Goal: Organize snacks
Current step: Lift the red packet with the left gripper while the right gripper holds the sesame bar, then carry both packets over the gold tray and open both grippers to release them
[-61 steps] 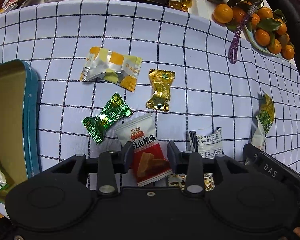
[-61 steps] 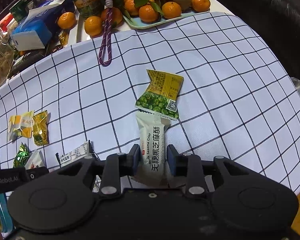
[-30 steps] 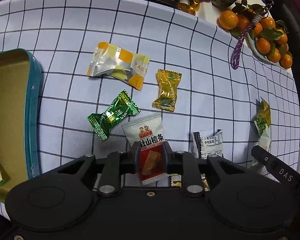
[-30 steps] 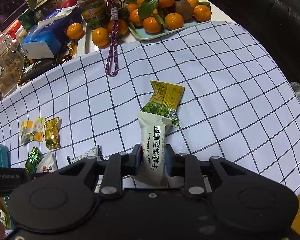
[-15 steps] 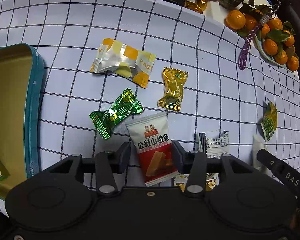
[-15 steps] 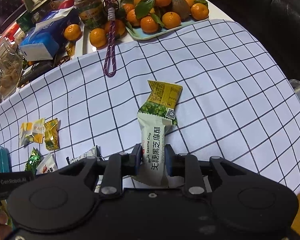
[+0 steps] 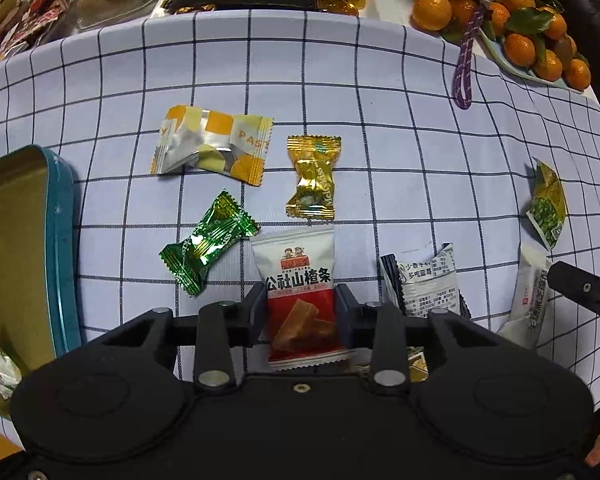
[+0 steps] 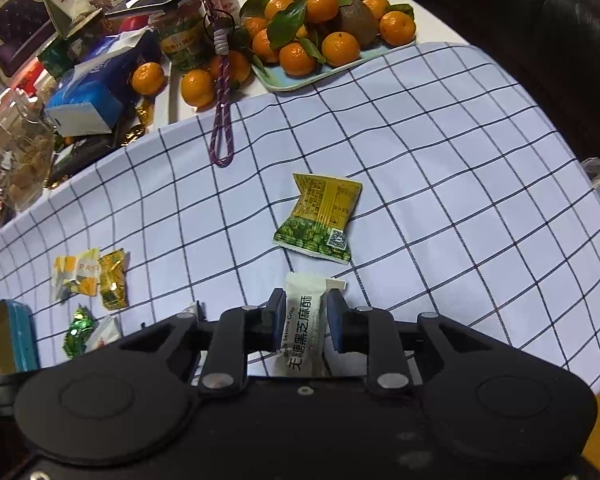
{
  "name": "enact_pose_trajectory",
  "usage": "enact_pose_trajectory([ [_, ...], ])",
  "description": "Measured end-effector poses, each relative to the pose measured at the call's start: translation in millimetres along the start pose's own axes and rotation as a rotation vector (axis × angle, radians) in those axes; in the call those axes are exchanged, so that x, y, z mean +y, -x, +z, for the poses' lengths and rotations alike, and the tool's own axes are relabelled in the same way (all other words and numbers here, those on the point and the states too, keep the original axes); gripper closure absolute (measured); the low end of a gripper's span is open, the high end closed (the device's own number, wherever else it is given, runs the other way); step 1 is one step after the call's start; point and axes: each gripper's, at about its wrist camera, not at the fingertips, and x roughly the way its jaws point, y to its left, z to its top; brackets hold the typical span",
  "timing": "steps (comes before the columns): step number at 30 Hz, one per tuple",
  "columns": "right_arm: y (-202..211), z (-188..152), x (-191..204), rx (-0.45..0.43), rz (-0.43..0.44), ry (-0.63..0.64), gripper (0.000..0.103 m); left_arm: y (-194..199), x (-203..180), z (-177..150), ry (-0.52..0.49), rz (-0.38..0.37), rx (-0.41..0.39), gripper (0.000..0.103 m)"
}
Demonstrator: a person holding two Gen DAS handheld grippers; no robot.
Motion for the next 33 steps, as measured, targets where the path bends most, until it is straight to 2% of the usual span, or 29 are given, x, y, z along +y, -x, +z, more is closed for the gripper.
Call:
enact_pose_trajectory([
  [2,1.8,1.8,-7.0,0.008,0.008,-0.041,0.078,-0.2,-0.6,0.2,-0.002,0.002,0.0,0.059],
  [4,0.1,2.3,-14.4,0.035,0.02,-0.08,0.07,-0.1,-2.2,0.8,-0.01,0.002,0.002,0.06],
  [9,-14.6,-2.5,-26.3,0.137,0.048,-0.179,0.066,4.1,-3.7,0.4,-0.023,-0.016,-0.006,0.06],
  [12,-18.6,-4.2,-24.6,0.143,0.055,-0.211,0.064,11.9,-3.6,-2.1,-0.041,-0.013,-0.032,0.06],
  [19,-23.3,-3.0,-10.4,0.118,0.013,-0.16,0.063,20.0,0.0,-3.7,-0.044,-0.007,-0.06,0.06],
  [24,-24.8,-6.1,1.7,0.079,-0.061,-0.081,0.063,27.5,8.1,-4.6,-0.027,-0.009,-0.078,0.06],
  [26,-25.9,-8.1,8.8,0.075,-0.098,-0.037,0.065,31.5,12.4,-4.6,-0.023,-0.003,-0.088,0.06],
  [29,-28.2,-13.1,23.3,0.051,-0.175,0.075,0.08,38.3,20.1,-5.6,-0.014,0.009,-0.106,0.06],
  [33,-25.8,-17.6,33.1,0.011,-0.232,0.13,0.081,48.5,33.7,-6.2,0.004,0.027,-0.131,0.06],
])
